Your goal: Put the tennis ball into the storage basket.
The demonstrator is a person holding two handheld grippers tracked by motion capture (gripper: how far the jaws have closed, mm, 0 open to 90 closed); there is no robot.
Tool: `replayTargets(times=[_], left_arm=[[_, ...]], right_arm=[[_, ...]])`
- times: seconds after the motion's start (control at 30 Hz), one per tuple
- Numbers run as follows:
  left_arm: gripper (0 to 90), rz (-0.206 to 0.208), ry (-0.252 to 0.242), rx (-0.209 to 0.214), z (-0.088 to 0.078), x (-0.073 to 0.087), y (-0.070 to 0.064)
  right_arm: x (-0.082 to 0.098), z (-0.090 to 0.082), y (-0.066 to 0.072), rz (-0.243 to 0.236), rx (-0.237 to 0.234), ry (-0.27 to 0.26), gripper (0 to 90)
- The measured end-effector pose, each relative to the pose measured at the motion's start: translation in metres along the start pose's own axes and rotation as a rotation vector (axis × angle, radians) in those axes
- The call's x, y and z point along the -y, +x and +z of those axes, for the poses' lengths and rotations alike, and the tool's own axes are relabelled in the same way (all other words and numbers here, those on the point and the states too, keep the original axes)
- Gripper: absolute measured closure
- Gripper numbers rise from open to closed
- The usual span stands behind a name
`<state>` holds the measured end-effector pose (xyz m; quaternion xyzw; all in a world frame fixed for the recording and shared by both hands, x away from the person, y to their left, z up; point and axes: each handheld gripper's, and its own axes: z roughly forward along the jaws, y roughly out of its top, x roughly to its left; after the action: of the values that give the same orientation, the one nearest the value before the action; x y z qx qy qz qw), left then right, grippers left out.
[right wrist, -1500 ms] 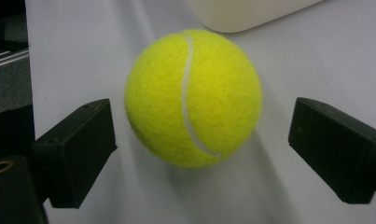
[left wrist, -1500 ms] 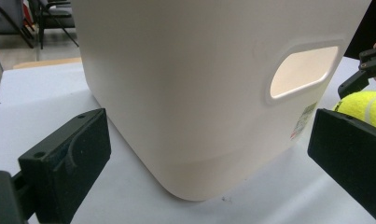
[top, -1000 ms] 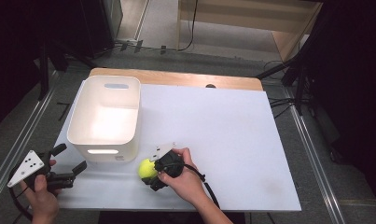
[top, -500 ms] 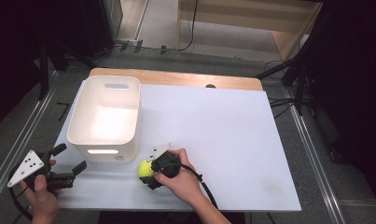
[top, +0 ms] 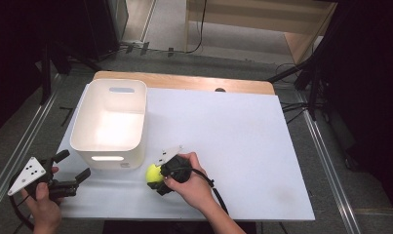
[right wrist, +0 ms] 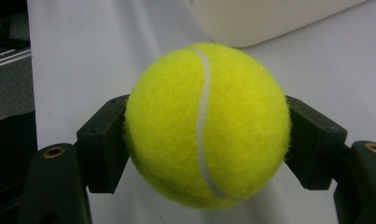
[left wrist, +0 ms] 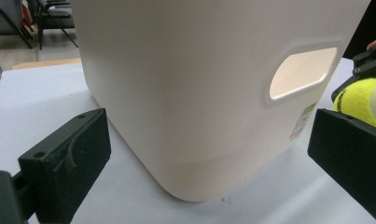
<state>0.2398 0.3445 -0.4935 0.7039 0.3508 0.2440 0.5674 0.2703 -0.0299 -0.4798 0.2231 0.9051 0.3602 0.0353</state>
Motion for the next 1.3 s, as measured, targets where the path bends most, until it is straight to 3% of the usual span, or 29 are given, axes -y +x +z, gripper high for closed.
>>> replayTargets(times=[1.3], left_arm=[[0.0,-0.003,-0.002,0.005,-0.001,0.000,0.000]], right_arm=[[-0.034,-0.044,-0.022,-0.003,-0.003,-0.050,24.0]])
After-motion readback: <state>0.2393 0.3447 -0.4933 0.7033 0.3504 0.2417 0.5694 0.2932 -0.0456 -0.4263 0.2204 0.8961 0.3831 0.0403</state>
